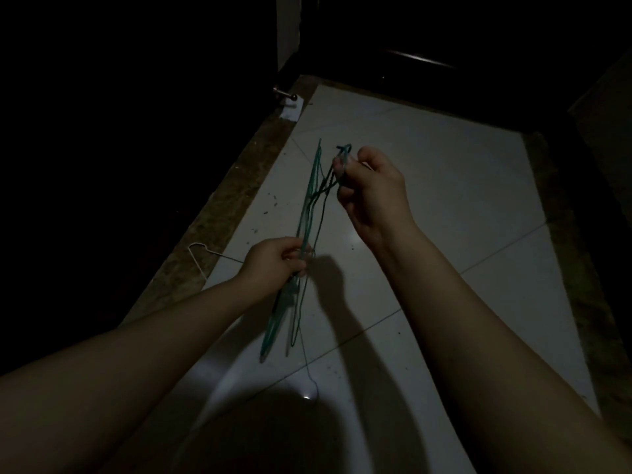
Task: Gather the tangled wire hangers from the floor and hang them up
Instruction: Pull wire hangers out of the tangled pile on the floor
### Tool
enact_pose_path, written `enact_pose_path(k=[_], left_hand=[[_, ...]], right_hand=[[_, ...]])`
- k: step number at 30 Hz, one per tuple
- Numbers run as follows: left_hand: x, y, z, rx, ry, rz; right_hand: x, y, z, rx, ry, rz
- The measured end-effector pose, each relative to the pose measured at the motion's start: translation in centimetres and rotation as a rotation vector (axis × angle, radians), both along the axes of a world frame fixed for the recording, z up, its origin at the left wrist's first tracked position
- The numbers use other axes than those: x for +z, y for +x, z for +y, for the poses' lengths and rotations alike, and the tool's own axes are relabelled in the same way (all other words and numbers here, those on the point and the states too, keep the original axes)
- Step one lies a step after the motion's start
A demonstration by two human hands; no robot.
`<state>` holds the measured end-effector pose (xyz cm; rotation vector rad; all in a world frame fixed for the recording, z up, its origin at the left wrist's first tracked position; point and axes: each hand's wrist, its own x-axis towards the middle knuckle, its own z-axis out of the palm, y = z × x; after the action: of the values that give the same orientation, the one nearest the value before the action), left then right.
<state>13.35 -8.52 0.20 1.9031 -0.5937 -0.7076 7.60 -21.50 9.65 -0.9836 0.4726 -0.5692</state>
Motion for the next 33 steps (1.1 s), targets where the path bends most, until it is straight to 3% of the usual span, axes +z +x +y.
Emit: enact_pose_path(k=[15, 18, 22, 28, 33], left_hand=[[-1.0, 1.5, 1.2, 0.0, 0.033, 0.058], [-0.9, 2.1, 2.0, -0.005, 0.037, -0.005], [-0.9, 3.2, 3.3, 0.036, 0.011, 0.004], [-3.0, 4.9, 5.5, 0.175, 0.039, 0.072], [-4.0, 5.9, 6.2, 0.262, -0.009, 0.174]], right_hand=[[-0.4, 1.4, 2.0, 0.061, -0.122, -0.039], [-1.0, 1.7, 2.4, 0.065, -0.265, 0.056], [-2.9, 2.1, 2.6, 0.021, -0.293, 0.175], [-12.1, 1.9, 2.5, -0.101, -0.291, 0.521], [-18.4, 0.8, 3.8, 0.051, -0.33, 0.724]])
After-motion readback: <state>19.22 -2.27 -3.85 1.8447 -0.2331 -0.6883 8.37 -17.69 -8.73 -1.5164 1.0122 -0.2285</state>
